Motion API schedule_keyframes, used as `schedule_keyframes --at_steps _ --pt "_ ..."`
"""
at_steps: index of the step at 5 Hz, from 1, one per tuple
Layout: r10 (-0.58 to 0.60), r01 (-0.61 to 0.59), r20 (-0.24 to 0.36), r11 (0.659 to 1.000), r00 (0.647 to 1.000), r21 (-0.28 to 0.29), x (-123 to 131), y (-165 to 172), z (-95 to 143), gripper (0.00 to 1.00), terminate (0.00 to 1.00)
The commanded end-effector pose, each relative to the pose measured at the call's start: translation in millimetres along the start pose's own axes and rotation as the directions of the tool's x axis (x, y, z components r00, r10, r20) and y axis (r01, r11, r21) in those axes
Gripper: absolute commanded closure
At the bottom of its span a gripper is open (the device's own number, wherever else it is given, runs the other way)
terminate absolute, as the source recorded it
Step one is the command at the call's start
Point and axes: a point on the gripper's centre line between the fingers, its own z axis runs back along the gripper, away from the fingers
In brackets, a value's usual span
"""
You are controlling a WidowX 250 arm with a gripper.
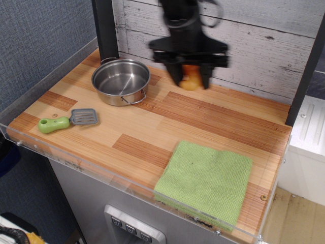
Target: Place the croissant behind the cloth.
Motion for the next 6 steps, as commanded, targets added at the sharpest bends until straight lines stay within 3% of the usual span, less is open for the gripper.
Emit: schedule_keyframes --at_steps 1,6 --pt "-0.109 0.109 0.021 0.994 0.994 -0.028 14 -47 -8 1.00 0.00" --pt "-0.202 0.199 -0.109 0.979 0.973 -0.033 -1 -68 -85 1.00 0.00"
